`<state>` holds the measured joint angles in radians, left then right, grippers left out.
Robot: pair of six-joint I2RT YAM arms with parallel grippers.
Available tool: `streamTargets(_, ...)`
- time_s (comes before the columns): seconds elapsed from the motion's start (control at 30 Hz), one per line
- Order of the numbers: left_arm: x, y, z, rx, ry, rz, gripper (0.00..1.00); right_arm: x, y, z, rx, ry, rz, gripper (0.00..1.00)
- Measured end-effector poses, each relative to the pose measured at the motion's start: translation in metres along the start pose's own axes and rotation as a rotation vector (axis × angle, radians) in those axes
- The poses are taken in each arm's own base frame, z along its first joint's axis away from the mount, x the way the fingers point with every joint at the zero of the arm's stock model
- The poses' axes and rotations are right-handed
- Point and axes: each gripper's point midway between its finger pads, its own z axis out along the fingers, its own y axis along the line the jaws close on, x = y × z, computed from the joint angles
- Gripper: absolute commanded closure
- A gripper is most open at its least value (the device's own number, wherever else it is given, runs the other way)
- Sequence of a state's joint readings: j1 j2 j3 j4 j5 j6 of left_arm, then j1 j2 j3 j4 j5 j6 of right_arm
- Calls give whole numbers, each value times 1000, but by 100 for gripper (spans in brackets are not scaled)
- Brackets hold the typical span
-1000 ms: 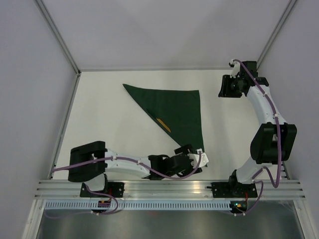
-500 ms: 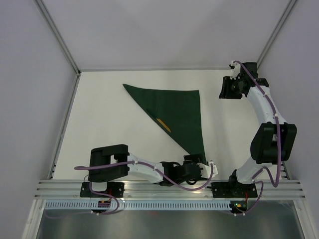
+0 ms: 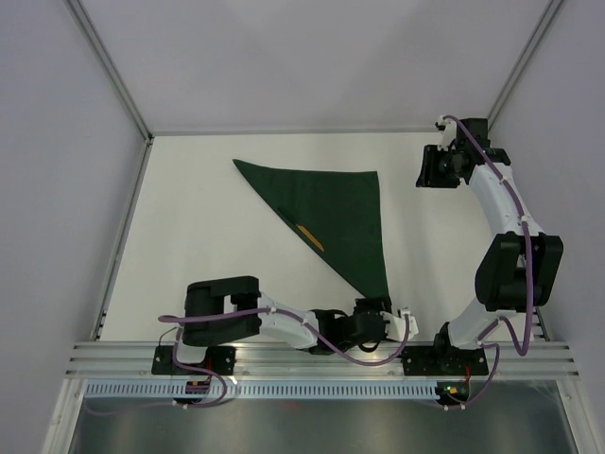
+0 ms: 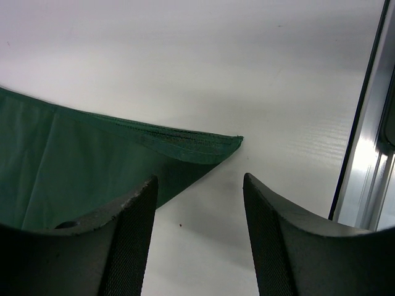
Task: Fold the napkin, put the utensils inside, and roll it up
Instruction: Fold the napkin
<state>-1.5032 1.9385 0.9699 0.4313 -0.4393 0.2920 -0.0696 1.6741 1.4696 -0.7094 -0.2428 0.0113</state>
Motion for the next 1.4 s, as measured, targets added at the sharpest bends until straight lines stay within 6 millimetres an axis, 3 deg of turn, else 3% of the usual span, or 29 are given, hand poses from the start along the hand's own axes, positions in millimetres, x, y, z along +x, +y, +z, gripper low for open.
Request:
streamTargets(0.43, 0, -4, 9, -4, -16, 2, 48, 0, 0, 0, 0, 0, 0, 51)
streamTargets(0.67, 0, -4, 11, -9, -19, 8, 65, 0, 0, 1, 0, -2, -1, 52)
streamTargets(1.03, -4, -3, 15, -20, -33, 11, 85, 1, 0, 2, 0, 1, -1, 52)
streamTargets(1.1, -6, -2, 15, -25, -37, 11, 96, 2, 0, 2, 0, 1, -1, 52)
streamTargets(1.4, -9, 3, 16, -42, -47, 4, 98, 2, -1, 2, 0, 1, -3, 52)
